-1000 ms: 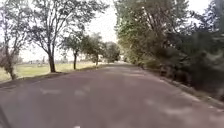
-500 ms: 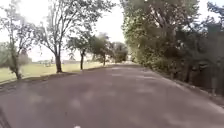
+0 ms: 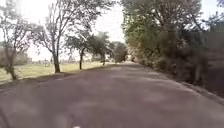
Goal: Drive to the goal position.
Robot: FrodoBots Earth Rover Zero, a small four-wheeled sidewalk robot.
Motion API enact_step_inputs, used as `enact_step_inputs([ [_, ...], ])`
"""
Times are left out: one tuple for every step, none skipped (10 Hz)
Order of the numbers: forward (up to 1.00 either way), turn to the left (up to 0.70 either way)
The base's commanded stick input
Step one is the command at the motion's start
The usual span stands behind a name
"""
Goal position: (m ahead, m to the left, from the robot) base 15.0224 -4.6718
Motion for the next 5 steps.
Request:
enact_step_inputs([
  [1.00,-0.12],
  [1.00,-0.12],
  [1.00,-0.12],
  [1.00,-0.12],
  [1.00,-0.12],
])
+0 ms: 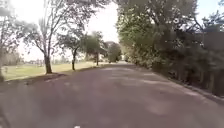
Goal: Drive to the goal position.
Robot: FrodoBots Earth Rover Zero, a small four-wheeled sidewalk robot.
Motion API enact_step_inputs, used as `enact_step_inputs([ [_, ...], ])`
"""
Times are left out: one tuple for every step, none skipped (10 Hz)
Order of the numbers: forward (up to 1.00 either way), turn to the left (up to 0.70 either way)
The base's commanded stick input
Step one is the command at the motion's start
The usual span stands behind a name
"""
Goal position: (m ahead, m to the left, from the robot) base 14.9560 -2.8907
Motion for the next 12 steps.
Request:
enact_step_inputs([
  [1.00,-0.12],
  [1.00,-0.12],
  [1.00,-0.12],
  [1.00,-0.12],
  [1.00,-0.12],
  [1.00,-0.12],
  [1.00,-0.12],
  [1.00,-0.12],
  [1.00,-0.12],
  [1.00,-0.12],
  [1.00,-0.12],
  [1.00,-0.12],
])
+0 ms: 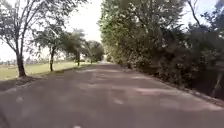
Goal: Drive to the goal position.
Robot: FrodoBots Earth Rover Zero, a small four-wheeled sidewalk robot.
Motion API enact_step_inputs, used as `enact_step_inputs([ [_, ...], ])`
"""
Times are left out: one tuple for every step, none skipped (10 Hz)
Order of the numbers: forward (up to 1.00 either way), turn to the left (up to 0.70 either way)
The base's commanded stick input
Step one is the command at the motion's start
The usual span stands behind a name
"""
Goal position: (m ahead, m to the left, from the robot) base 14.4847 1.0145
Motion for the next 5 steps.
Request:
enact_step_inputs([
  [1.00,-0.12],
  [1.00,-0.12],
  [1.00,-0.08],
  [1.00,-0.06],
  [1.00,-0.05],
])
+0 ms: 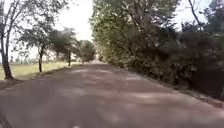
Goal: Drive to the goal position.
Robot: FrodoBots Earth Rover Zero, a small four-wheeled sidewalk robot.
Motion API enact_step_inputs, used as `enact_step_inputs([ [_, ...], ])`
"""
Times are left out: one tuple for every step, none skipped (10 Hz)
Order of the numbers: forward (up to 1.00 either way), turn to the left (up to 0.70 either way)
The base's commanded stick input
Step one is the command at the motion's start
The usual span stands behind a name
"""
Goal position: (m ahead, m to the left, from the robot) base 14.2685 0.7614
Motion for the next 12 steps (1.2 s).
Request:
enact_step_inputs([
  [1.00,-0.05],
  [1.00,-0.05],
  [1.00,-0.05],
  [1.00,-0.05],
  [1.00,-0.05],
  [1.00,-0.04],
  [1.00,-0.04],
  [1.00,-0.04],
  [1.00,-0.04],
  [1.00,-0.03],
  [1.00,-0.04],
  [1.00,-0.05],
])
